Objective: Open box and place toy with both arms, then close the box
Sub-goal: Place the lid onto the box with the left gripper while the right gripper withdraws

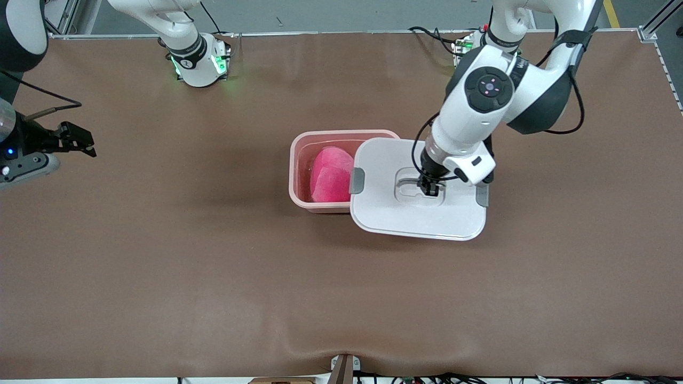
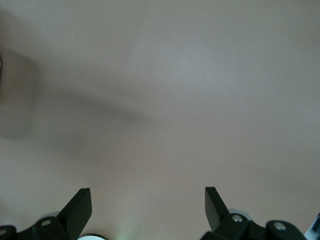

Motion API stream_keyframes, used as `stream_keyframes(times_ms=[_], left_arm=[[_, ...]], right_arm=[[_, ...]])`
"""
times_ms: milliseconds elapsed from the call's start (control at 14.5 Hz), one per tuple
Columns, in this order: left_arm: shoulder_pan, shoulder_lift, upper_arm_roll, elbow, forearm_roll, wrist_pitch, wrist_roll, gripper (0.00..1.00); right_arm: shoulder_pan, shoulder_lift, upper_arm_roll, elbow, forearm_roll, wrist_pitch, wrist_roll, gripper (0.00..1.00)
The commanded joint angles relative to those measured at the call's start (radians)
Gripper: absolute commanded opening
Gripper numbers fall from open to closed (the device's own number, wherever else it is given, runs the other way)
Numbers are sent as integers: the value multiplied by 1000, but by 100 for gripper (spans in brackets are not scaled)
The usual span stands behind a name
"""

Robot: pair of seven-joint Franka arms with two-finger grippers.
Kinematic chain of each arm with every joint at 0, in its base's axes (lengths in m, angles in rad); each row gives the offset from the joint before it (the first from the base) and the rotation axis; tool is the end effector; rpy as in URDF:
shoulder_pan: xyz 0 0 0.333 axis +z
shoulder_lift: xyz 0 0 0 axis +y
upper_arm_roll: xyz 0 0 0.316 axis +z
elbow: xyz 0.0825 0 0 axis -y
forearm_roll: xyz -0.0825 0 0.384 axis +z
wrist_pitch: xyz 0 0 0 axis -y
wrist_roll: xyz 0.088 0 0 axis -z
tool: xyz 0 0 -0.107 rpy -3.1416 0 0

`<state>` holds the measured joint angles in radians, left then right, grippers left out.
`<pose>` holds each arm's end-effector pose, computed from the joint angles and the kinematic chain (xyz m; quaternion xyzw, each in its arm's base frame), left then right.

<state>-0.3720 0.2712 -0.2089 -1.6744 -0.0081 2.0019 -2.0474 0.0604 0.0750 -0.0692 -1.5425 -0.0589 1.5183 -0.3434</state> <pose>0.5451 -0.3447 0.4531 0.7382 0.6732 -0.0225 0.0380 0.5702 -0.0101 0.5915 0.9843 0.1661 -0.0543 0.0229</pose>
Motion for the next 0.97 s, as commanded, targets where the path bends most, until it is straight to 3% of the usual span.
stream_keyframes(times_ms=[0,207,553,899], left_arm=[[-50,29,0,42,29,9,-85,0],[-113,56,-1,48,94,31,-213,0],[-179,86,-1,48,99,75,-332,0],[-238,108,0,47,105,136,-434,0]], right_arm=[[-19,-73,22,-80,31,22,157,100],[-19,-86,22,-80,39,2,242,100],[-77,-92,22,-77,123,-4,244,100],[-89,-81,20,-32,126,-33,241,100]])
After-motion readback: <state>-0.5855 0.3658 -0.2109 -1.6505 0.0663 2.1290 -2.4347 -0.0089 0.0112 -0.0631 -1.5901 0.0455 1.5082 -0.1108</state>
